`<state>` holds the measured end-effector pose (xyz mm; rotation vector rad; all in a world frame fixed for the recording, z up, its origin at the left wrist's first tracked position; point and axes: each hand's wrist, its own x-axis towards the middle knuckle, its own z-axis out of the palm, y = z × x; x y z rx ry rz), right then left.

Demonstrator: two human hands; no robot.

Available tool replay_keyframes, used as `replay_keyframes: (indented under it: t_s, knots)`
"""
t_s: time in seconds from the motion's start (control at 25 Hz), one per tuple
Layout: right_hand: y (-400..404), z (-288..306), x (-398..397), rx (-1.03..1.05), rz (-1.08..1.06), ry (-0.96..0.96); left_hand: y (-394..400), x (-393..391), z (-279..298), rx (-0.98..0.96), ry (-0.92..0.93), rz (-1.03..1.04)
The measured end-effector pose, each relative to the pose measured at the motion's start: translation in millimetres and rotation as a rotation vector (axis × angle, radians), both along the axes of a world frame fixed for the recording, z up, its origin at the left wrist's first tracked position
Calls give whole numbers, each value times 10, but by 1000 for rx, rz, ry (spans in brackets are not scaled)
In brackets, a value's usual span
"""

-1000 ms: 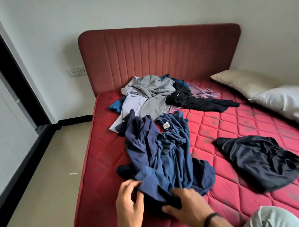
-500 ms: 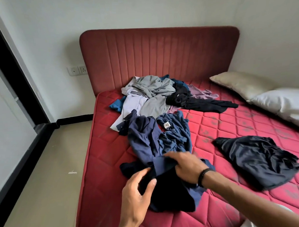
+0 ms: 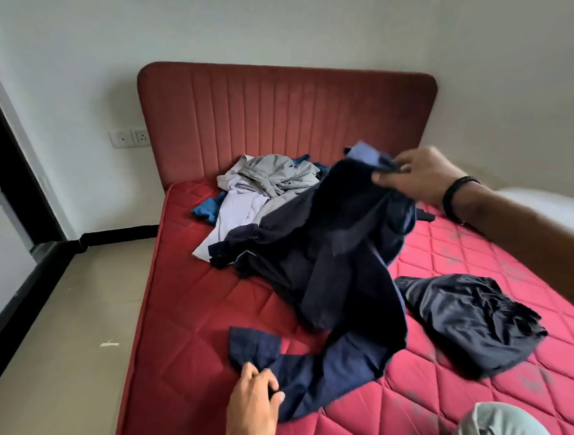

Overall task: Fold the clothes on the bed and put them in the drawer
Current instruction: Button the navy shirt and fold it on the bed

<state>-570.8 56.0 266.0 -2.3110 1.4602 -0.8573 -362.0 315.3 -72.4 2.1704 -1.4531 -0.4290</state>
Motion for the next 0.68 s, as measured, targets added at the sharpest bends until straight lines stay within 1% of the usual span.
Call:
replay_keyframes:
  t_s: [0.04,0.08,0.12,0.16,0.2,0.24,0.28,0.32,0.36,0.4,0.44,0.48,0.52,0.56,0.6,0.64,0.68]
  knots:
    - [-21,-102,-24,25,23,230,70,8,38,43,-38,23]
    - [-25,-215,-16,42,47,420,113,18,100,58,-60,29]
    - [-47,-323,3,36,58,533,240,36,101,34,-168,-84]
    - [-45,-389,35,-7,57,593,285,81,134,127,-259,-210]
    - [-77,-429,49,-62,32,581,276,82,164,178,-327,-270]
    - [-124,-437,75,-119,-14,524,205,137,268,153,-336,-352]
    - [-118,-417,109,-150,-24,462,52,235,490,51,-191,-339]
    - [-94,-390,175,-175,20,406,-94,320,568,111,-11,-480]
    - [-17,-382,274,-218,120,359,-186,361,789,126,-14,-384]
    - [96,-389,386,-239,236,324,-293,365,1060,-116,-31,-209]
    - [281,-371,488,-219,355,293,-426,351,1351,-321,-60,-61]
    - [463,-337,550,-137,462,293,-538,259,1699,-507,-38,-83]
    - [637,-280,535,-18,552,336,-570,139,1987,-633,14,-165]
    - [756,-221,470,151,631,357,-641,107,2215,-680,57,-260]
    - [855,-189,361,313,619,418,-604,90,2377,-661,50,-323]
    - [904,-241,227,477,565,478,-552,165,2481,-639,26,-345]
    - [891,-285,166,671,516,594,-477,301,2512,-604,5,-342]
